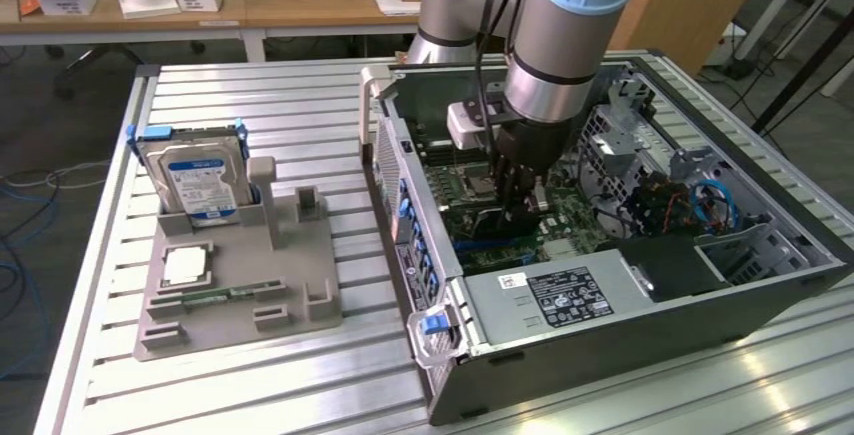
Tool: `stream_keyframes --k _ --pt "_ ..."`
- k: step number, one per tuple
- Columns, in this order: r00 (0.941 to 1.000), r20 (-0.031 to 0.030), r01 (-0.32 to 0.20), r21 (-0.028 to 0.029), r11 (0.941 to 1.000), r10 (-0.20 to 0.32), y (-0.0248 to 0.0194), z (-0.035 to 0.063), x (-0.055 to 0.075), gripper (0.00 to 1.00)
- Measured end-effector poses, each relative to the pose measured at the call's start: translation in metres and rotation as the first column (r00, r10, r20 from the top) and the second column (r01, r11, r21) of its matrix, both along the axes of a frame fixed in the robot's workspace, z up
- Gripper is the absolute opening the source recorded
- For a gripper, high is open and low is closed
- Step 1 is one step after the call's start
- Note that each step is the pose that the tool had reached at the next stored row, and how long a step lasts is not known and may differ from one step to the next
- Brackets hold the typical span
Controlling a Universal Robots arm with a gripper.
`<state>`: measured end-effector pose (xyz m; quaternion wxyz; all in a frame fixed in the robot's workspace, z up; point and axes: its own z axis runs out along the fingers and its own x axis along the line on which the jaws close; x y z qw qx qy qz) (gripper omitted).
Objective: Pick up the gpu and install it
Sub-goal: 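Insert the gpu into the slot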
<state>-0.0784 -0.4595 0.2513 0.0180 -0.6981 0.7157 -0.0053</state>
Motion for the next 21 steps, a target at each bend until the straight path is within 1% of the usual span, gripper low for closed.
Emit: stream_keyframes --k 17,21 --pt "1.0000 0.0004 0.000 0.0004 1.0000 0.000 0.0001 -0.0001 0.0000 0.26" --pt "1.0000 0.0003 0.000 0.0005 1.0000 0.000 0.0001 0.0034 -0.0001 0.26"
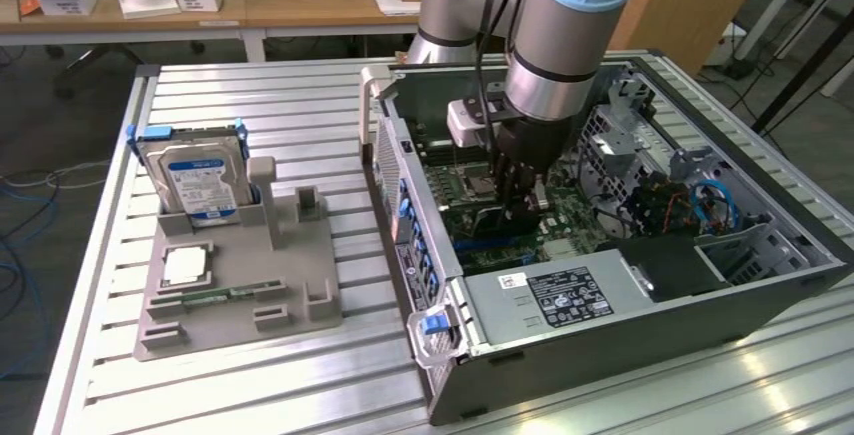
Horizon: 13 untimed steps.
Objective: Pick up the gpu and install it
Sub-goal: 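Insert the gpu into the slot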
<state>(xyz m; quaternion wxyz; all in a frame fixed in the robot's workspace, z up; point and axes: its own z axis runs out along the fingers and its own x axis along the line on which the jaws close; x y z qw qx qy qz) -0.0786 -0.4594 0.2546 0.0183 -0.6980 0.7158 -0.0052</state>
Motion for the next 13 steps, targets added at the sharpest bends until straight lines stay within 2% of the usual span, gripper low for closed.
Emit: stream_keyframes --k 13 --pt "1.0000 -0.0002 0.000 -0.0003 1.0000 0.000 -0.0001 0.0027 0.0017 0.26"
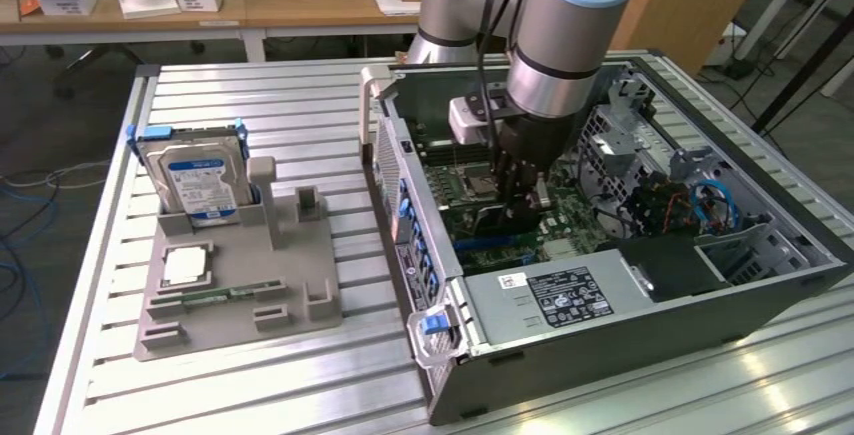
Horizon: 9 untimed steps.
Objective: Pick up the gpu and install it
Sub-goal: 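Insert the gpu into the slot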
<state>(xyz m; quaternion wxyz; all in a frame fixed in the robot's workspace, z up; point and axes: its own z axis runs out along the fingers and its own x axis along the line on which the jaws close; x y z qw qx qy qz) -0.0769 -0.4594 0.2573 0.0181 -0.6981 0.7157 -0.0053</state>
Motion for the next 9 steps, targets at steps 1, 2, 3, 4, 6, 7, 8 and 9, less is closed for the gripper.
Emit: stream_keyframes --k 1,2,3,4,6,7,8,9 --pt "1.0000 0.0000 0.000 0.0000 1.0000 0.000 0.0000 0.0000 0.0003 0.26" --pt "1.0000 0.0000 0.000 0.0000 1.0000 0.000 0.0000 0.0000 0.0003 0.26" --pt "1.0000 0.0000 0.000 0.0000 1.0000 0.000 0.0000 -0.0001 0.0003 0.26" --pt "1.0000 0.0000 0.000 -0.0001 1.0000 0.000 0.0000 -0.0001 0.0003 0.26" --pt "1.0000 0.0014 0.000 -0.0010 1.0000 0.000 0.0001 -0.0012 0.0004 0.26" --pt "1.0000 0.0030 0.000 -0.0019 1.0000 0.000 0.0001 -0.0020 0.0003 0.26" --pt "1.0000 0.0043 0.000 -0.0029 1.0000 0.000 0.0000 -0.0028 0.0002 0.26" --pt "1.0000 0.0052 0.000 -0.0034 1.0000 0.000 0.0000 -0.0033 0.0000 0.26"
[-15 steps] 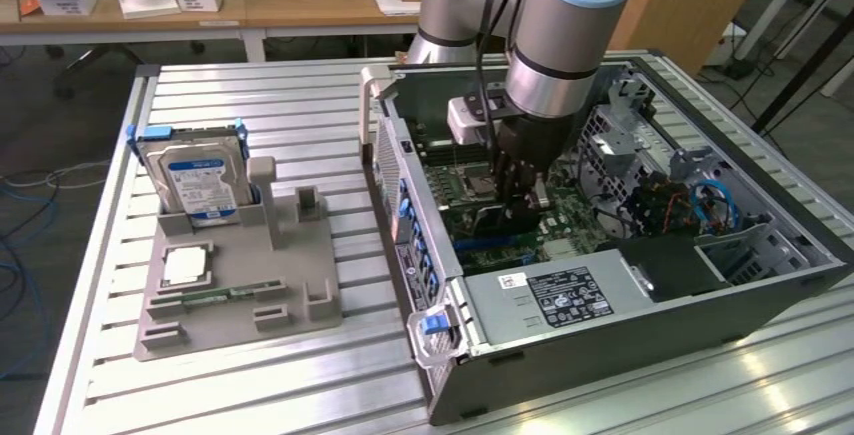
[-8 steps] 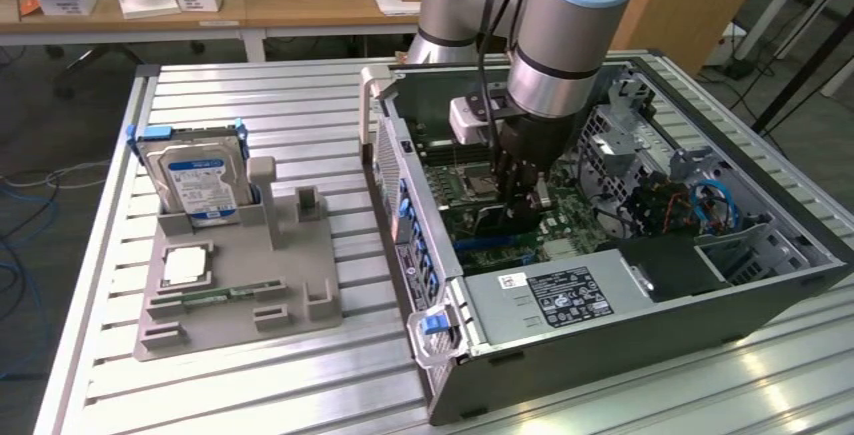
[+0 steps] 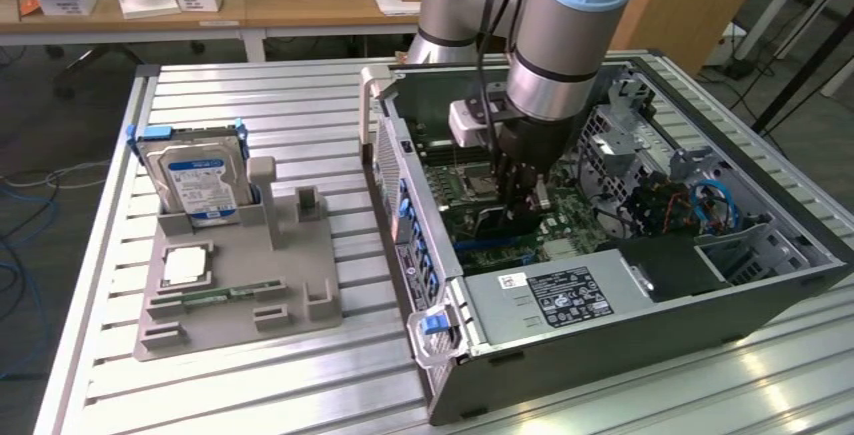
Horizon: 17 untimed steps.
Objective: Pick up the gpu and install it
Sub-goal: 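Insert the gpu into the slot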
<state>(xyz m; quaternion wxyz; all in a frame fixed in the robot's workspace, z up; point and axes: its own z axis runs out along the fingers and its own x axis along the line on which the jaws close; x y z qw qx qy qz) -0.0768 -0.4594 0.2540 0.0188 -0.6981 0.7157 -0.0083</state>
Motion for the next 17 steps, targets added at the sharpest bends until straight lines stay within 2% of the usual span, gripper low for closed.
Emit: stream_keyframes --k 17 --pt "1.0000 0.0007 0.000 -0.0012 1.0000 0.000 0.0000 -0.0047 -0.0026 0.26"
